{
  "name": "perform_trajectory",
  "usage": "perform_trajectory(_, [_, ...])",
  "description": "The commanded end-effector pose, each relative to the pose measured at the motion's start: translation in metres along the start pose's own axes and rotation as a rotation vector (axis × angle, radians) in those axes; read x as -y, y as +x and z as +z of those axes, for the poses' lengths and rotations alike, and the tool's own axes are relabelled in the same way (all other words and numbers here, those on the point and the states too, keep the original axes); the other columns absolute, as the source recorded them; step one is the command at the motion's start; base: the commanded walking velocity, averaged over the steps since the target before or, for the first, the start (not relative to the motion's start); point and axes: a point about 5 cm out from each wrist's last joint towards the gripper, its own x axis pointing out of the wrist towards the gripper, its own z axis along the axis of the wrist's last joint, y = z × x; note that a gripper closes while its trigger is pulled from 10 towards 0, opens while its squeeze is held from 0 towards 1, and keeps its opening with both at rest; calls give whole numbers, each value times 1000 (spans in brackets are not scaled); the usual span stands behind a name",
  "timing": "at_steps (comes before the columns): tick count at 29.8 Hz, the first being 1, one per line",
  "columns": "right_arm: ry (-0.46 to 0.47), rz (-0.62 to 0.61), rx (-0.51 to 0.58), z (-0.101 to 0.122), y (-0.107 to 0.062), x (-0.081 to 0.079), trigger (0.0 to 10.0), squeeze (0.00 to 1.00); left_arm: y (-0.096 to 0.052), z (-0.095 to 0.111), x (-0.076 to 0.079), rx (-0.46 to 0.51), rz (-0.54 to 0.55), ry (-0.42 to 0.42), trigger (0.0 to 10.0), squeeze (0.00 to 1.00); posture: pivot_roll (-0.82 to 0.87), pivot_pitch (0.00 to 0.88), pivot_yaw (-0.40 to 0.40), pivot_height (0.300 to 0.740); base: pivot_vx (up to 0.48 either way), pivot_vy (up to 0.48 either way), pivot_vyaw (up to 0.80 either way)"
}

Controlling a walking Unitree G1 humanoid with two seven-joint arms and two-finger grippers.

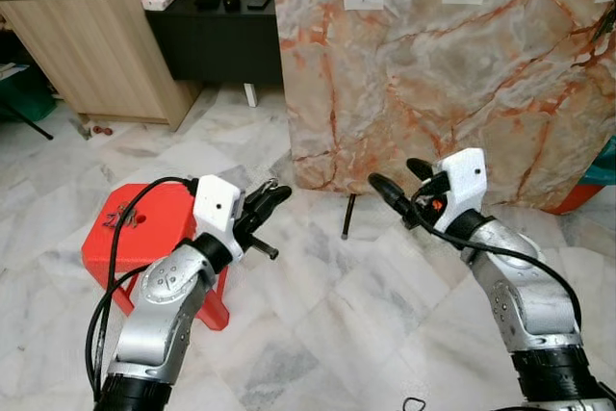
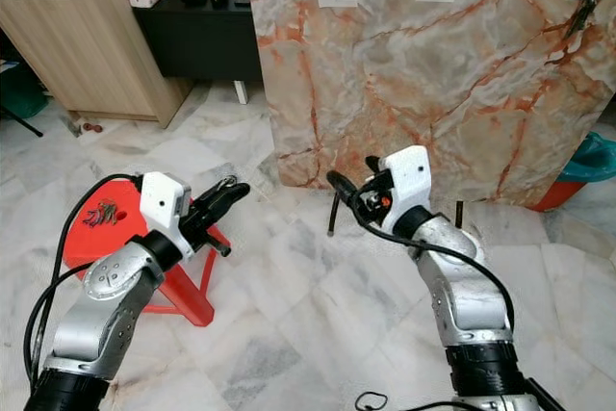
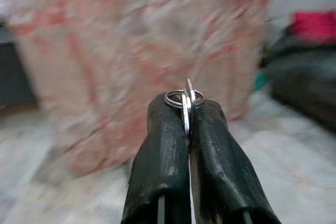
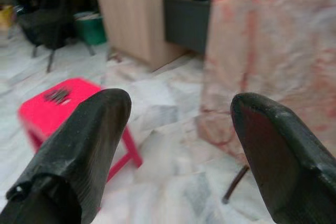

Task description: Hang keys on a hook

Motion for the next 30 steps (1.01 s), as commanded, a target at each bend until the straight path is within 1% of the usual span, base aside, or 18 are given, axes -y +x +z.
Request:
perform_trajectory(1, [-5, 46, -2, -2, -2, -4, 10000, 0, 4, 10, 10, 12, -91, -5, 10000, 0, 109, 51, 40, 740, 0, 0, 0])
perform_trajectory(3, [-12, 63, -3, -2, -3, -5, 10000, 0, 4, 14, 15, 18, -126, -14, 10000, 0, 111, 54, 47, 740, 0, 0, 0])
perform_trajectory(4, [-13, 73, -8, -3, -4, -6, 10000, 0, 4, 17, 20, 19, -169, -16, 10000, 0, 110, 55, 50, 740, 0, 0, 0])
perform_trajectory(6, [-10, 75, -11, -4, -5, -6, 10000, 0, 4, 19, 25, 17, -201, -17, 10000, 0, 108, 58, 54, 740, 0, 0, 0])
perform_trajectory(9, [-9, 75, -11, -4, -5, -7, 10000, 0, 4, 20, 26, 15, -206, -18, 10000, 0, 108, 58, 54, 740, 0, 0, 0])
perform_trajectory(11, [-8, 87, -17, -5, -7, -8, 10000, 0, 6, 24, 31, 16, -230, -21, 10000, 0, 109, 72, 54, 740, 0, 0, 0])
perform_trajectory(16, [-5, 93, -22, -7, -8, -6, 10000, 0, 5, 27, 35, 8, -257, -30, 10000, 0, 112, 86, 52, 740, 0, 0, 0])
perform_trajectory(21, [2, 96, -22, -7, -7, -8, 10000, 0, 5, 27, 35, 1, -258, -28, 10000, 0, 113, 89, 50, 740, 0, 0, 0])
perform_trajectory(23, [10, 101, -22, -8, -4, -12, 10000, 0, 5, 21, 31, -24, -220, 3, 10000, 0, 114, 89, 49, 740, 0, 0, 0])
perform_trajectory(25, [11, 102, -22, -8, -3, -12, 10000, 0, 5, 20, 30, -31, -210, 9, 10000, 0, 114, 89, 49, 740, 0, 0, 0])
perform_trajectory(27, [14, 102, -30, -9, -1, -14, 10000, 0, 4, 12, 24, -80, -172, 42, 10000, 0, 111, 88, 47, 740, 0, 0, 0])
perform_trajectory(28, [13, 101, -36, -10, 2, -15, 10000, 0, -3, -18, 10, -237, -81, 163, 10000, 0, 124, 86, 49, 740, 0, 0, 0])
perform_trajectory(29, [13, 101, -36, -10, 2, -15, 10000, 0, -3, -18, 10, -237, -81, 163, 10000, 0, 124, 86, 49, 740, 0, 0, 0])
perform_trajectory(30, [13, 101, -34, -10, 3, -16, 10000, 0, -8, -33, 4, -312, -47, 231, 10000, 0, 124, 85, 50, 740, 0, 0, 0])
